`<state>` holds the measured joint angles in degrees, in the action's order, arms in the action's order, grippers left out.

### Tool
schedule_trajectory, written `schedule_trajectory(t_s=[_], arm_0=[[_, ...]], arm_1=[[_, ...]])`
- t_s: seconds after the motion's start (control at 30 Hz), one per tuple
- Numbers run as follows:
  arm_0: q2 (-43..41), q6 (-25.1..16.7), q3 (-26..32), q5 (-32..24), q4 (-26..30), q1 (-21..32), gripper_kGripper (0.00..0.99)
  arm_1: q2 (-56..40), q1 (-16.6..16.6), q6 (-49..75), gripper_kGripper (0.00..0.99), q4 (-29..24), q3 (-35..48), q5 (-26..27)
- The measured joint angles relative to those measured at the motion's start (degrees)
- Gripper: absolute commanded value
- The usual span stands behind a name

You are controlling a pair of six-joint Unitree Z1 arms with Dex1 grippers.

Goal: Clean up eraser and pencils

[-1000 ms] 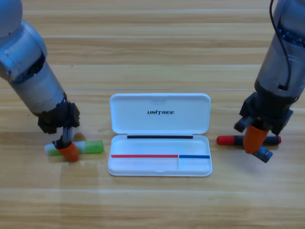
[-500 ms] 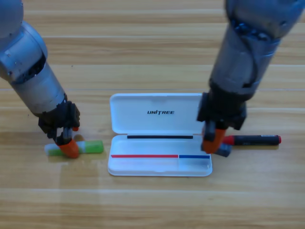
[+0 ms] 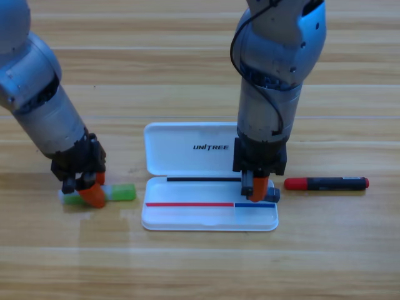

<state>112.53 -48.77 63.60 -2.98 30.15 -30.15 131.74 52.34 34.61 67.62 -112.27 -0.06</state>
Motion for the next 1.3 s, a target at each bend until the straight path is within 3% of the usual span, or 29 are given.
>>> schedule_trajectory(t_s=[0.03, 0.53, 1.07, 1.1, 1.17, 1.3], arm_0=[[0.0, 0.0, 0.0, -0.4, 0.0, 0.0, 0.003], [0.3, 0.5, 0.2, -1.3, 0.1, 0.0, 0.0], [-3.7, -2.2, 8.3, -1.4, 13.8, 0.0, 0.0], [-4.3, -2.2, 8.6, -1.4, 14.6, 0.0, 0.0], [-5.4, -2.2, 9.2, -1.4, 15.9, 0.0, 0.0], [-7.3, -2.2, 10.8, -1.4, 18.2, 0.0, 0.0]], arm_1=[[0.1, 0.0, 0.0, 0.0, 0.0, -0.1, 0.0], [0.7, 0.6, 0.0, 0.0, 0.0, -0.8, 0.4], [1.7, 2.0, -0.5, 0.0, 0.0, -0.9, 2.3], [1.7, 2.0, -0.5, 0.037, 0.0, -0.8, 2.2], [1.7, 2.0, -0.5, 0.207, 0.0, -0.6, 1.9], [1.7, 2.0, -0.5, 0.653, 0.0, -0.2, 0.5]])
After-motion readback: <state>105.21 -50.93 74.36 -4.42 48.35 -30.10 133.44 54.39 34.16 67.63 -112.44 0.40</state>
